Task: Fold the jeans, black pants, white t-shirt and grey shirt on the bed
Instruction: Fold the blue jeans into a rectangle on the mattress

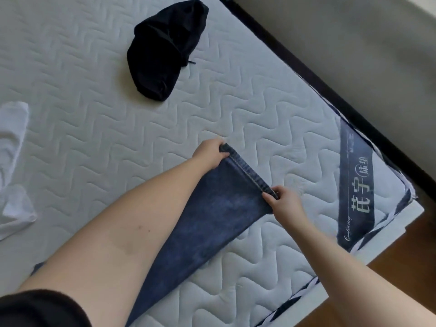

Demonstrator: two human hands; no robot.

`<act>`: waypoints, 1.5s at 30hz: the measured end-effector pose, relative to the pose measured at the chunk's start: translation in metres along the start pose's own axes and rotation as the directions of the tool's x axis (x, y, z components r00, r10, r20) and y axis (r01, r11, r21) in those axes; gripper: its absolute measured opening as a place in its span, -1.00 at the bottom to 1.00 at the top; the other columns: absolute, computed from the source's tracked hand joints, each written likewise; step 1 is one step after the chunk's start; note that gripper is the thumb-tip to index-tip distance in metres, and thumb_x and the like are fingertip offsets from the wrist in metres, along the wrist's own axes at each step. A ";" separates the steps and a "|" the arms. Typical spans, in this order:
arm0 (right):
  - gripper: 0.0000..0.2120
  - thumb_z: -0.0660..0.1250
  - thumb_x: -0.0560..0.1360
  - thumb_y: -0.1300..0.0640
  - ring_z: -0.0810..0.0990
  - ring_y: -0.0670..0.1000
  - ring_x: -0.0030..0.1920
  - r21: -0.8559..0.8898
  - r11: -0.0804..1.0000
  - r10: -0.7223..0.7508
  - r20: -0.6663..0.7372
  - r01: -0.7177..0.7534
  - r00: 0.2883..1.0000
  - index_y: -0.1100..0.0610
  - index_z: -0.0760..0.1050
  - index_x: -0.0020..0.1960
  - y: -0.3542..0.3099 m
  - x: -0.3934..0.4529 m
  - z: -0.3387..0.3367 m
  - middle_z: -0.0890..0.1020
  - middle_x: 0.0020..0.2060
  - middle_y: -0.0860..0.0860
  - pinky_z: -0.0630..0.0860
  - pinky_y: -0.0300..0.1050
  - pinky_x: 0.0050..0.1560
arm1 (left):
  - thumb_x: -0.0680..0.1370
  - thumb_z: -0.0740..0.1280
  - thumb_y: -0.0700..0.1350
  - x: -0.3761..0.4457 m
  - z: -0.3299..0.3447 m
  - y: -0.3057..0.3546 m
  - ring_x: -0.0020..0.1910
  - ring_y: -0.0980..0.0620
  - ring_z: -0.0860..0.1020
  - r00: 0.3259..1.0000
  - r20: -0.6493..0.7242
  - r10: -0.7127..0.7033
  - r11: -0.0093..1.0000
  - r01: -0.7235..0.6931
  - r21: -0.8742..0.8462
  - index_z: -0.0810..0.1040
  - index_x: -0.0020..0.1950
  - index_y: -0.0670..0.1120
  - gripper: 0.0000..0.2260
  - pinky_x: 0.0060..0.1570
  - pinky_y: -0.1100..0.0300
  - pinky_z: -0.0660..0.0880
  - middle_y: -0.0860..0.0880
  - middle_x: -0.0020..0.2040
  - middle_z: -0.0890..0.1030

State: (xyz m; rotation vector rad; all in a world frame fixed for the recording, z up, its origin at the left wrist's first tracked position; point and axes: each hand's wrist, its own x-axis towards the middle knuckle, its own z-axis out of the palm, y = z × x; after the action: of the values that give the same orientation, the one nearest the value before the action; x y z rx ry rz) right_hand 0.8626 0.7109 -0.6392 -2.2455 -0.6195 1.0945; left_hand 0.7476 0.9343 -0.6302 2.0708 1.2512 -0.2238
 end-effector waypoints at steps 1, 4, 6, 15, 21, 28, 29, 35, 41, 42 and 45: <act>-0.92 0.38 0.54 0.11 0.61 0.07 -0.21 -0.007 1.000 0.022 0.007 -0.022 1.000 0.13 0.58 -0.05 0.007 0.006 0.004 0.61 -0.29 -0.02 0.52 -0.16 -0.26 | 0.54 0.38 -0.02 0.007 0.010 -0.002 0.11 -0.18 0.55 1.000 -0.005 -0.019 1.000 0.019 0.013 0.57 0.09 -0.11 -0.79 -0.09 0.19 0.34 -0.16 0.10 0.61; -0.88 0.39 0.53 0.07 0.59 0.07 -0.16 -0.059 0.998 0.035 0.000 -0.034 0.999 0.13 0.59 -0.06 0.021 0.023 0.010 0.59 -0.29 -0.04 0.44 -0.09 -0.20 | 0.54 0.38 0.01 0.026 0.035 -0.006 0.12 -0.20 0.52 0.997 -0.029 -0.066 0.993 0.068 0.095 0.55 0.03 -0.08 -0.82 -0.07 0.12 0.38 -0.16 0.12 0.58; -0.86 0.40 0.52 0.05 0.57 0.08 -0.05 -0.119 0.993 0.024 -0.013 -0.026 1.000 0.12 0.60 -0.03 0.027 0.032 0.015 0.58 -0.16 0.00 0.38 -0.14 -0.12 | 0.54 0.37 0.05 0.035 0.045 -0.010 0.21 -0.16 0.43 0.995 -0.059 -0.084 0.979 0.093 0.181 0.55 0.10 -0.05 -0.77 0.06 0.07 0.37 -0.12 0.21 0.47; -0.79 0.44 0.46 -0.02 0.50 0.10 -0.03 -0.284 0.959 0.048 0.079 -0.023 0.996 0.04 0.43 -0.09 0.029 0.047 0.029 0.54 -0.03 0.09 0.36 -0.12 -0.12 | 0.49 0.45 0.02 0.055 0.051 -0.024 0.05 -0.12 0.52 0.995 0.042 -0.094 0.989 0.089 0.119 0.52 0.04 -0.08 -0.76 -0.09 0.17 0.36 -0.06 0.01 0.54; -0.79 0.43 0.46 0.18 0.46 0.09 -0.17 -0.127 0.991 0.051 0.100 -0.038 0.994 0.14 0.38 -0.15 0.031 0.048 0.023 0.53 -0.16 0.12 0.27 -0.10 -0.28 | 0.46 0.48 -0.06 0.056 0.038 -0.016 -0.17 -0.01 0.43 0.989 0.146 0.026 0.990 -0.046 0.132 0.40 -0.12 -0.04 -0.75 -0.20 0.18 0.26 0.04 -0.24 0.45; -0.68 0.50 0.39 0.25 0.49 -0.01 -0.20 0.090 0.987 0.139 -0.099 -0.130 0.985 0.05 0.40 -0.02 0.057 0.046 -0.015 0.54 -0.14 0.02 0.32 -0.23 -0.31 | 0.47 0.40 -0.27 0.062 0.050 0.033 -0.19 0.03 0.46 0.945 0.233 0.231 0.968 -0.198 -0.156 0.45 0.08 -0.04 -0.73 -0.13 0.20 0.40 -0.01 -0.12 0.51; -0.63 0.52 0.38 0.23 0.50 0.00 -0.16 0.090 0.986 0.148 -0.102 -0.139 0.984 0.03 0.41 0.06 0.060 0.047 -0.019 0.54 -0.10 0.02 0.33 -0.19 -0.26 | 0.47 0.36 -0.31 0.063 0.055 0.040 -0.18 0.04 0.46 0.940 0.234 0.247 0.965 -0.217 -0.149 0.45 0.16 -0.04 -0.67 -0.09 0.21 0.41 -0.03 -0.08 0.50; -0.71 0.53 0.40 0.11 0.53 0.09 -0.04 -0.122 0.981 0.146 -0.076 -0.154 0.986 0.12 0.49 0.03 0.076 0.057 -0.017 0.61 0.01 0.09 0.38 -0.08 -0.10 | 0.48 0.22 -0.34 0.063 0.089 0.057 0.23 -0.06 0.46 0.950 0.210 0.232 0.918 -0.285 0.277 0.48 0.28 0.05 -0.56 0.21 0.10 0.35 -0.04 0.24 0.50; -0.67 0.50 0.41 0.00 0.51 0.16 0.15 -0.251 0.950 0.138 -0.198 -0.186 0.970 0.07 0.51 0.10 0.075 0.053 -0.010 0.57 0.11 0.08 0.43 0.07 0.16 | 0.51 0.25 -0.28 0.043 0.092 0.041 0.31 -0.08 0.38 0.949 -0.017 0.315 0.890 -0.289 0.351 0.36 0.42 0.05 -0.50 0.28 0.04 0.25 -0.03 0.32 0.43; -0.66 0.48 0.42 -0.02 0.50 0.17 0.17 -0.280 0.941 0.120 -0.245 -0.189 0.962 0.06 0.51 0.12 0.075 0.049 -0.010 0.57 0.12 0.08 0.41 0.07 0.19 | 0.54 0.27 -0.22 0.037 0.087 0.031 0.31 -0.09 0.38 0.955 -0.039 0.296 0.908 -0.268 0.321 0.34 0.44 0.04 -0.52 0.28 0.02 0.26 -0.04 0.33 0.42; -0.63 0.38 0.48 0.02 0.43 0.22 0.23 -0.304 0.937 0.054 -0.362 -0.173 0.931 0.10 0.48 0.24 0.072 0.035 -0.004 0.53 0.19 0.14 0.30 0.08 0.26 | 0.58 0.25 -0.14 0.012 0.068 -0.011 0.32 -0.12 0.39 0.968 -0.046 0.247 0.937 -0.227 0.266 0.32 0.47 0.02 -0.55 0.28 -0.01 0.29 -0.06 0.37 0.41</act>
State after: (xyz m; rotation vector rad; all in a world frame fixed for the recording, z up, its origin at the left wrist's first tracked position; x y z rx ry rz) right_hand 0.8964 0.6789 -0.7039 -2.7145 -0.5569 0.6471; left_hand 0.7585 0.9022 -0.6915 2.4556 1.0479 -0.2040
